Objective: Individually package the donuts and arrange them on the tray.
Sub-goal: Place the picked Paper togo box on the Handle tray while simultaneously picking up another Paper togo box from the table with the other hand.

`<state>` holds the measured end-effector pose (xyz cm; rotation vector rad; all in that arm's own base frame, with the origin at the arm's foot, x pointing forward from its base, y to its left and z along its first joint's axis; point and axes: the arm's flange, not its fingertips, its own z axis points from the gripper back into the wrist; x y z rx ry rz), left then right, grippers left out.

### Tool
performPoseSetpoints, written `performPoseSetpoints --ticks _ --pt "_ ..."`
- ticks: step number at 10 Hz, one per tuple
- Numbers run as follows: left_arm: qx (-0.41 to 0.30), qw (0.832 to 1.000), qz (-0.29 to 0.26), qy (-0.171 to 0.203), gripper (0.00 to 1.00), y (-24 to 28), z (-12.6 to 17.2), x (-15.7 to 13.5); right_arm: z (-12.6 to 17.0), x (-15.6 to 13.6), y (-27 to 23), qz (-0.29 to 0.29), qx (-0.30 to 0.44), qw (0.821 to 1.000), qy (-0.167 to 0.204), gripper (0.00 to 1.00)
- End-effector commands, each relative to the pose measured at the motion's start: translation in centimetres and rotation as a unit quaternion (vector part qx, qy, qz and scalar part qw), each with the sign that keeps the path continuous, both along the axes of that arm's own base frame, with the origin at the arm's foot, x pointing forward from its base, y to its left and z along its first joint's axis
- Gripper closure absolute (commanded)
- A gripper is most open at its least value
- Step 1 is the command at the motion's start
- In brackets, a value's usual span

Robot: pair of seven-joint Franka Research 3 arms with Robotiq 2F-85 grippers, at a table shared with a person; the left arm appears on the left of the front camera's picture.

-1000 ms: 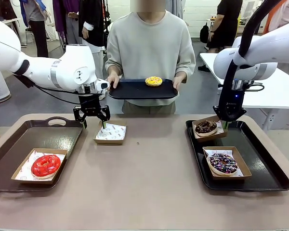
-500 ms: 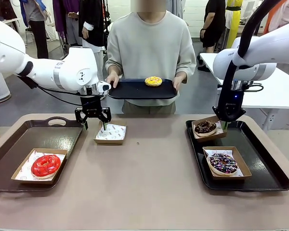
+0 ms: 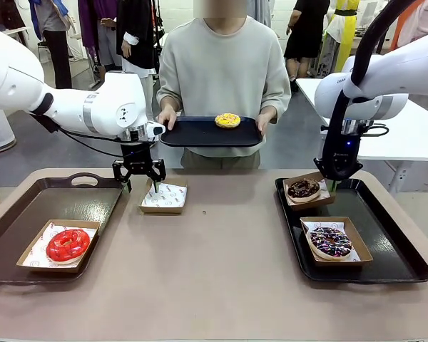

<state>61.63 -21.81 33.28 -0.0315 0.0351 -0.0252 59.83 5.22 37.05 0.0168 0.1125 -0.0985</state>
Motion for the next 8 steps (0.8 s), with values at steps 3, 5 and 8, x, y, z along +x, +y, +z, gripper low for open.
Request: performPoseSetpoints --ticks 3,5,8 --pt "0.019 1.0 0.02 0.001 0.68 -0.41 0.18 0.53 -0.12 0.62 -0.23 0.008 0.02 1.0 0.004 0.0" --pt "0.02 1.0 0.02 0.002 0.83 -0.35 0.22 0.51 -0.06 0.66 -0.28 0.007 0.02 1.0 0.004 0.0" --pt "0.017 1.0 0.024 0.005 1.0 -0.26 0.54 0.53 0.09 0.76 -0.23 0.005 0.022 1.0 0.004 0.0"
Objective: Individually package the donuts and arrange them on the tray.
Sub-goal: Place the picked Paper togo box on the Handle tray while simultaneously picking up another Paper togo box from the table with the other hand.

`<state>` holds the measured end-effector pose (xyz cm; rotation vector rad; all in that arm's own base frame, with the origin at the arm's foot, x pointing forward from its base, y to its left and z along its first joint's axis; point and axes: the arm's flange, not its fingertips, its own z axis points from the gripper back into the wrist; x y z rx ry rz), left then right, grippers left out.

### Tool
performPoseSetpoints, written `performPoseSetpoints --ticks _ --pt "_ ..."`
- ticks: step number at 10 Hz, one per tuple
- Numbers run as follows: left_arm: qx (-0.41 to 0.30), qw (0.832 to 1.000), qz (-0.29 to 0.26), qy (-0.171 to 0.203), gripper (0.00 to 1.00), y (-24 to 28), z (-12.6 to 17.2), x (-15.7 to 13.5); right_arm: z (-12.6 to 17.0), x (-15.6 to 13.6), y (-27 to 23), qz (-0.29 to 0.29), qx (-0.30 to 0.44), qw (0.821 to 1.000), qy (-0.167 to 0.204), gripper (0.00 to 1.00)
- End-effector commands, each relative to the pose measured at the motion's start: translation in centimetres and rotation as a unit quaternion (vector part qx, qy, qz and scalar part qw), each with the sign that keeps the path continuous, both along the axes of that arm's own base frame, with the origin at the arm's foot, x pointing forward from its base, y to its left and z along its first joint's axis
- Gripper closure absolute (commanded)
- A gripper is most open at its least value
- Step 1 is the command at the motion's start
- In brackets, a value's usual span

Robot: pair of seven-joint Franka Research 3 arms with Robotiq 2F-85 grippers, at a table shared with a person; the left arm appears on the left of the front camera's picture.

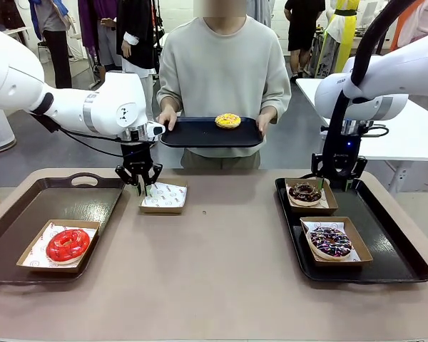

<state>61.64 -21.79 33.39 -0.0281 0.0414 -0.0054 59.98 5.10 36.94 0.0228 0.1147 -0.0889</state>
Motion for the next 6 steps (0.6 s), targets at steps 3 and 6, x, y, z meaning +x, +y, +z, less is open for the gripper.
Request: performPoseSetpoints --ticks 3,6 --pt "0.014 1.0 0.016 0.003 1.0 -0.18 0.6 0.57 0.32 0.55 -0.08 0.002 0.026 1.0 0.0 0.0" --pt "0.01 1.0 0.019 0.007 1.0 -0.05 0.68 0.45 1.05 -0.37 -0.63 0.006 0.048 0.999 -0.009 0.0"
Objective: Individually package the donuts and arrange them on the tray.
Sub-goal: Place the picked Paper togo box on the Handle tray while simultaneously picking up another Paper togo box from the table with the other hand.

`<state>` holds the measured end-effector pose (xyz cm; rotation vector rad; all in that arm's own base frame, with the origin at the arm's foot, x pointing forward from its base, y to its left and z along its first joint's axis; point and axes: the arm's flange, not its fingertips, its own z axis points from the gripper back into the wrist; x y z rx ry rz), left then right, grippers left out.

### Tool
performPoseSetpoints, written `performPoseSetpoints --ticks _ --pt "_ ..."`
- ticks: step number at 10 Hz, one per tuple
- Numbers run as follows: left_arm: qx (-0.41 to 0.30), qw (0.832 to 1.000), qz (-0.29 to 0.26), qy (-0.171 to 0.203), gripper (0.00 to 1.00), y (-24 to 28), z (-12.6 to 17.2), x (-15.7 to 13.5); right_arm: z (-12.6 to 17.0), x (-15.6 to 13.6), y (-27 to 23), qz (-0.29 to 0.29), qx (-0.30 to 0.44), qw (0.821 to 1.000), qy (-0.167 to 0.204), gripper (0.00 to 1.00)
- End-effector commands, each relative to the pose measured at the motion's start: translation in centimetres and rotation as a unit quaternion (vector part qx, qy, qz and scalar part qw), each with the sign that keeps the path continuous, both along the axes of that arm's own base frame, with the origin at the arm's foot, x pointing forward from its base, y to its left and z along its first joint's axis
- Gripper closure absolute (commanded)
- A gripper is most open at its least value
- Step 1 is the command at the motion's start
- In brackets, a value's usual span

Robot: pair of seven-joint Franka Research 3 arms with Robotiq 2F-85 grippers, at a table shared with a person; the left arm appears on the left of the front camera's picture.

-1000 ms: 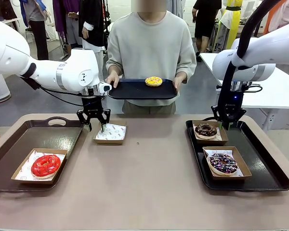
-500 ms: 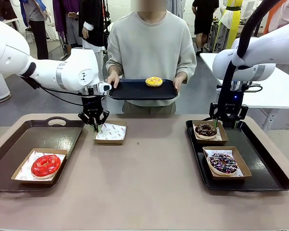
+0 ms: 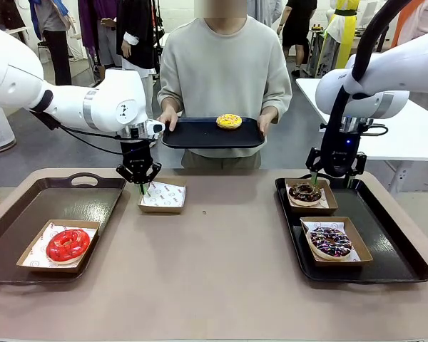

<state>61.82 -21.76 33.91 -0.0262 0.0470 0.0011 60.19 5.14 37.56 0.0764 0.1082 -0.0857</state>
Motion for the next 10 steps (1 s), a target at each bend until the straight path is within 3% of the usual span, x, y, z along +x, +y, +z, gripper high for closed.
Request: performPoseSetpoints --ticks 1,3,6,8,10 --pt "0.002 1.0 0.022 0.011 1.0 -0.1 0.8 -0.2 1.2 -1.5 -1.4 0.008 0.051 0.999 0.009 0.0" --pt "-0.011 1.0 -0.001 0.01 1.0 -0.4 3.5 -1.7 3.6 -4.2 -4.5 0.025 0.161 0.986 0.031 0.0" --pt "-0.033 0.999 -0.039 -0.017 1.0 -2.4 10.0 -3.9 7.1 -8.6 -12.2 0.005 0.335 0.942 0.021 0.0" --pt "-0.027 0.998 -0.041 -0.041 1.0 -3.8 14.2 -4.7 8.2 -11.8 -17.0 -0.021 0.427 0.904 -0.016 0.0" --pt "-0.021 0.997 -0.038 -0.06 1.0 -5.2 17.4 -4.9 7.5 -15.4 -20.8 -0.077 0.486 0.868 -0.064 0.0"
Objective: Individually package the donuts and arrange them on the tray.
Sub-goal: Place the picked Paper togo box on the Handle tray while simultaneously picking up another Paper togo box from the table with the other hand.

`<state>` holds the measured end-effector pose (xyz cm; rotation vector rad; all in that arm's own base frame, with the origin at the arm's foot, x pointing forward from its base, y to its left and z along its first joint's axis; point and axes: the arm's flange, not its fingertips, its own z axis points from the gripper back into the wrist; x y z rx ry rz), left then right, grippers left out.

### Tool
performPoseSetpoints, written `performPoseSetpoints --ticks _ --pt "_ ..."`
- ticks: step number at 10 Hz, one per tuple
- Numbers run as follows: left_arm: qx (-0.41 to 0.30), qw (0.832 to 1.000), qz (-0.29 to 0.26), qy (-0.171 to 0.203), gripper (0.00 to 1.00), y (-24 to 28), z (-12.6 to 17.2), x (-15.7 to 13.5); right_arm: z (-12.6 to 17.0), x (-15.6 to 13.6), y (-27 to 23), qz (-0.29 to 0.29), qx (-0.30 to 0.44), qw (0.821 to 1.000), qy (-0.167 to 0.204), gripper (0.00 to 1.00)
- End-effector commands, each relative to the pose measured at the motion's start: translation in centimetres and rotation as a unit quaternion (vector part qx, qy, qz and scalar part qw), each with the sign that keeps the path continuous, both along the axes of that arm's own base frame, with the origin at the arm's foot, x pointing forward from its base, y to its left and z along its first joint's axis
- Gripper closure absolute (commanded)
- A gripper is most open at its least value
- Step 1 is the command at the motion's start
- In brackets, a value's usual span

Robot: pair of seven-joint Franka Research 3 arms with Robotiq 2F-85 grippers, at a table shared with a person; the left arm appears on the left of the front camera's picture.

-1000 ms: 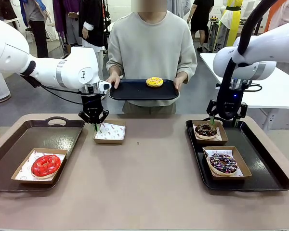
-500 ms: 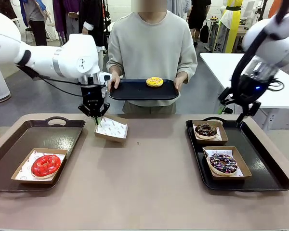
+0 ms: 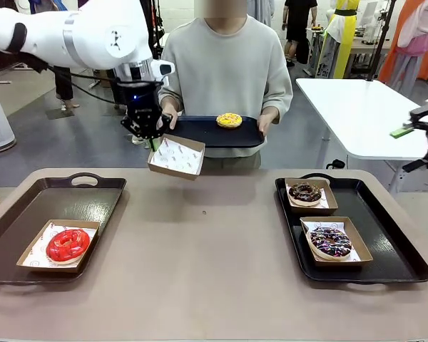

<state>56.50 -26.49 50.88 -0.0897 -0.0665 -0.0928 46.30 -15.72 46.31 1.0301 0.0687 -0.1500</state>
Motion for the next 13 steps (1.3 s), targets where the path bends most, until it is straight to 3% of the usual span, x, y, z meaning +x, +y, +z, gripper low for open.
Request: performPoseSetpoints --ticks 1,5,8,9,13 --pt "0.016 1.0 0.013 -0.008 1.0 -1.2 1.3 0.8 -2.1 -3.3 -1.5 -0.054 0.059 0.996 -0.031 0.0" --pt "0.027 0.999 0.024 -0.002 1.0 -4.3 2.6 3.4 -6.5 -10.6 -5.1 -0.123 0.097 0.986 -0.061 0.0" --pt "0.034 0.999 0.041 0.008 1.0 -5.1 2.2 5.0 -8.6 -11.3 -5.7 -0.144 0.11 0.981 -0.068 0.0" --pt "0.016 1.0 0.017 0.004 1.0 -4.2 1.6 3.2 -7.9 -11.8 -6.3 -0.122 0.104 0.986 -0.044 0.0" --pt "0.016 1.0 0.017 0.004 1.0 -4.2 1.6 3.2 -7.9 -11.8 -6.3 -0.122 0.104 0.986 -0.044 0.0"
